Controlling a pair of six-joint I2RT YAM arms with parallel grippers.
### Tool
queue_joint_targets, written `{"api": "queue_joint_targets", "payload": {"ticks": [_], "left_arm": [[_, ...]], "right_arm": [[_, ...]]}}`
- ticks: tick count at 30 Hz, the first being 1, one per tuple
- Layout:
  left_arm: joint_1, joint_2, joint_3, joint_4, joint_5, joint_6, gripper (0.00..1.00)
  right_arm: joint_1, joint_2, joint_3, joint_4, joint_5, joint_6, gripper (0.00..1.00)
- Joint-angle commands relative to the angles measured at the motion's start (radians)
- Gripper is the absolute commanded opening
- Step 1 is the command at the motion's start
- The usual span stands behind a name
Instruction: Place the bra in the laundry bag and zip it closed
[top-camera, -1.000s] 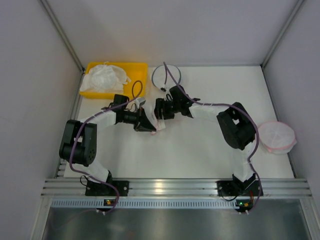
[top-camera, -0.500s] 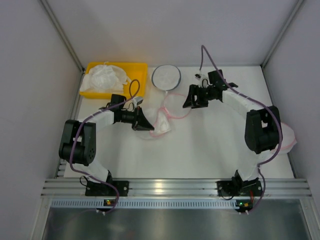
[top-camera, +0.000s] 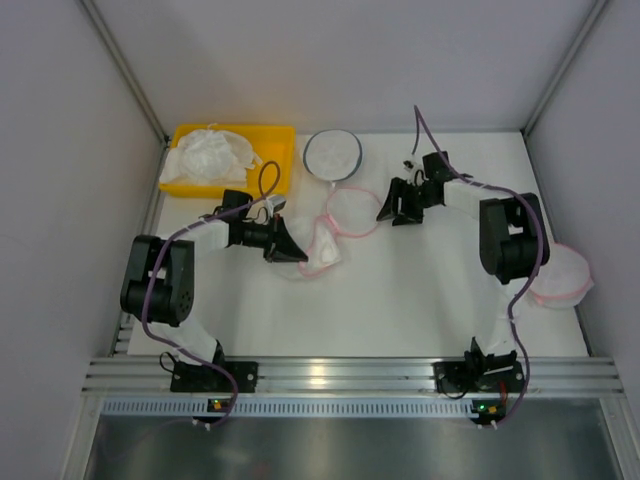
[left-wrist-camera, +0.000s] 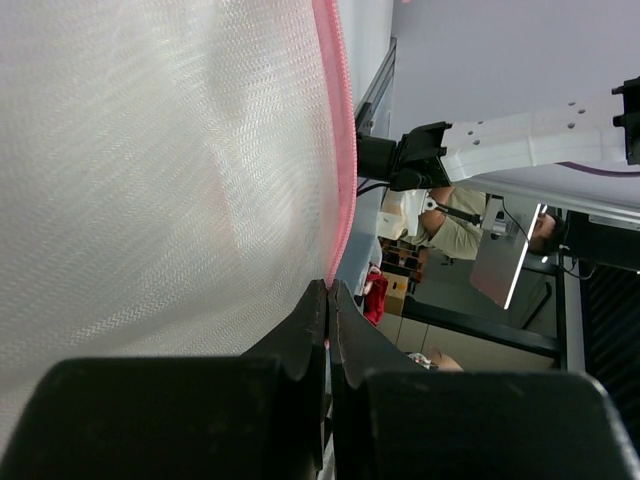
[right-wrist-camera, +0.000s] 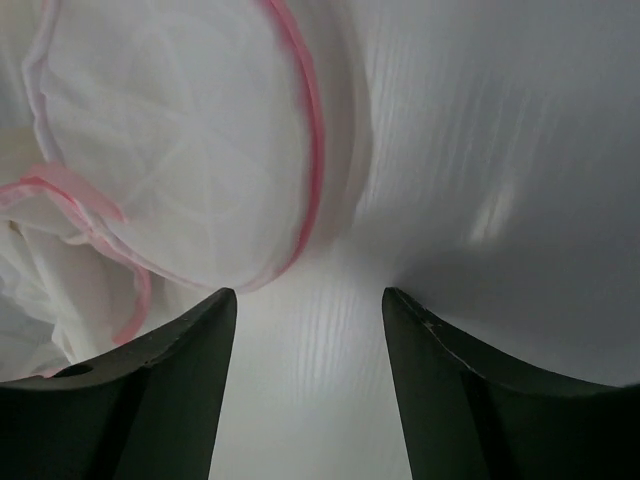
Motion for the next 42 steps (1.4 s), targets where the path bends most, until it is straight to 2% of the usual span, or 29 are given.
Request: {"api": "queue_joint_targets", "payload": {"ticks": [1, 5, 6, 8, 9, 10, 13, 17, 19, 22, 24, 27, 33, 37, 39, 40, 42], "left_arm": [[0.009, 0.013, 0.019, 0.026, 0.035, 0.03, 0.0], [0.017, 0.018, 0.024, 0.026, 0.036, 0.024, 0.0], [0.02, 0.018, 0.027, 0.026, 0.036, 0.024, 0.0], [0.026, 0.018, 0.031, 0.026, 0.035, 0.021, 0.0], [0.029, 0.018, 0.034, 0.021, 0.036, 0.024, 0.0], [0.032, 0.015, 0.048, 0.015, 0.035, 0.028, 0.0], [0.055, 0.019, 0.085, -0.02, 0.024, 0.054, 0.01], [0.084, 0.022, 0.14, -0.022, -0.008, 0.048, 0.07], [0.095, 0.027, 0.169, -0.022, -0.059, 0.045, 0.09], [0.107, 0.032, 0.223, -0.022, -0.123, 0.044, 0.14], [0.109, 0.033, 0.248, -0.031, -0.194, 0.048, 0.21], [0.111, 0.033, 0.261, -0.068, -0.258, 0.077, 0.29], [0.109, -0.031, 0.225, -0.161, -0.274, 0.162, 0.42], [0.109, -0.153, 0.118, -0.177, -0.32, 0.225, 0.57], [0.109, -0.201, 0.091, -0.177, -0.327, 0.246, 0.6], [0.109, -0.215, 0.075, -0.178, -0.327, 0.252, 0.66], [0.106, -0.247, 0.036, -0.177, -0.324, 0.258, 0.67]], "right_arm": [[-0.009, 0.077, 0.07, 0.134, -0.011, 0.073, 0.61], [0.002, 0.145, 0.081, 0.212, -0.124, 0.124, 0.57], [0.002, 0.151, 0.07, 0.281, -0.153, 0.138, 0.56], [0.003, 0.159, 0.069, 0.293, -0.176, 0.149, 0.44], [0.002, 0.162, 0.072, 0.3, -0.199, 0.144, 0.35], [0.0, 0.156, 0.07, 0.297, -0.201, 0.139, 0.21], [-0.012, 0.101, 0.044, 0.281, -0.204, 0.103, 0.0], [-0.044, -0.02, -0.023, 0.249, -0.285, 0.077, 0.0], [-0.064, -0.134, -0.092, 0.249, -0.323, 0.087, 0.0], [-0.078, -0.306, -0.202, 0.27, -0.389, 0.141, 0.0], [-0.08, -0.431, -0.259, 0.316, -0.429, 0.21, 0.0], [-0.078, -0.548, -0.324, 0.32, -0.442, 0.29, 0.0], [-0.08, -0.633, -0.338, 0.218, -0.414, 0.305, 0.0], [-0.08, -0.659, -0.356, 0.22, -0.413, 0.36, 0.0], [-0.08, -0.679, -0.359, 0.221, -0.402, 0.389, 0.0], [-0.078, -0.683, -0.359, 0.221, -0.402, 0.397, 0.0], [-0.08, -0.691, -0.356, 0.208, -0.397, 0.406, 0.0]]}}
